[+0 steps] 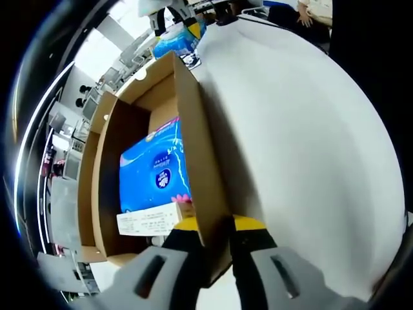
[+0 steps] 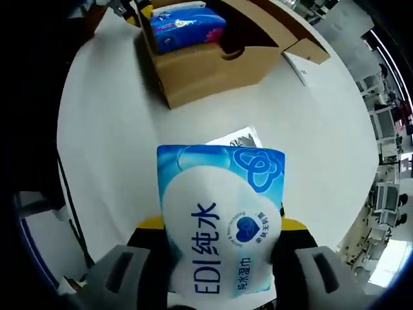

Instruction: Operate the shoe box by opening the lid, removing the specified soft item, and placing it in the target area until the item is outside and the box remains undamaged.

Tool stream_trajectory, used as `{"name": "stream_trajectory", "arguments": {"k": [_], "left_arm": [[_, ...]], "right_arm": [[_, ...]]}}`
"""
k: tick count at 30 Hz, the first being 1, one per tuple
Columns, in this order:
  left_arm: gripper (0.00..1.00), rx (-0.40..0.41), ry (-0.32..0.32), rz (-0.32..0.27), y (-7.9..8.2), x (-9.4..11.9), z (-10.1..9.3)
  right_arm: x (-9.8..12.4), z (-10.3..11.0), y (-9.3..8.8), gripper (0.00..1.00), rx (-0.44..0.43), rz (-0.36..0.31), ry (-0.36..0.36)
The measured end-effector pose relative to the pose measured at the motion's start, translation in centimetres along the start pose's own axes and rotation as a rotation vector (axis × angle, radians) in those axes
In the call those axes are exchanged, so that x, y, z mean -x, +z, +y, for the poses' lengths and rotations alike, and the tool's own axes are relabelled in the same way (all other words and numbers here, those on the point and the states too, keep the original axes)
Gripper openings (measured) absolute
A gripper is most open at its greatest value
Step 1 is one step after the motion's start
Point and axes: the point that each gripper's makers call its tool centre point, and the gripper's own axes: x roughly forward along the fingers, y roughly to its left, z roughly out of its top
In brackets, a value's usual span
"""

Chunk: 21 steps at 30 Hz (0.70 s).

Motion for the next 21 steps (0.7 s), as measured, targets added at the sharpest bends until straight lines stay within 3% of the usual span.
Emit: {"name": "stream_trajectory", "arguments": {"k": [11,14,21], "left_arm": [[0.13,0.000,0.001,0.003,0.0,0.0,0.0],[0.13,-0.001,0.000,0.002,0.0,0.0,0.0],[0.13,0.003,0.004,0.008,0.0,0.0,0.0]], "right_arm": [[-0.5,-0.7,1.1,0.61,0.164,-0.005,0.033],[-0.7,0.3,1.3,0.61,0.240,-0.008,0.102],[-1.6,-0.8,1.2,0.61,0.278,0.007,0.079]]}}
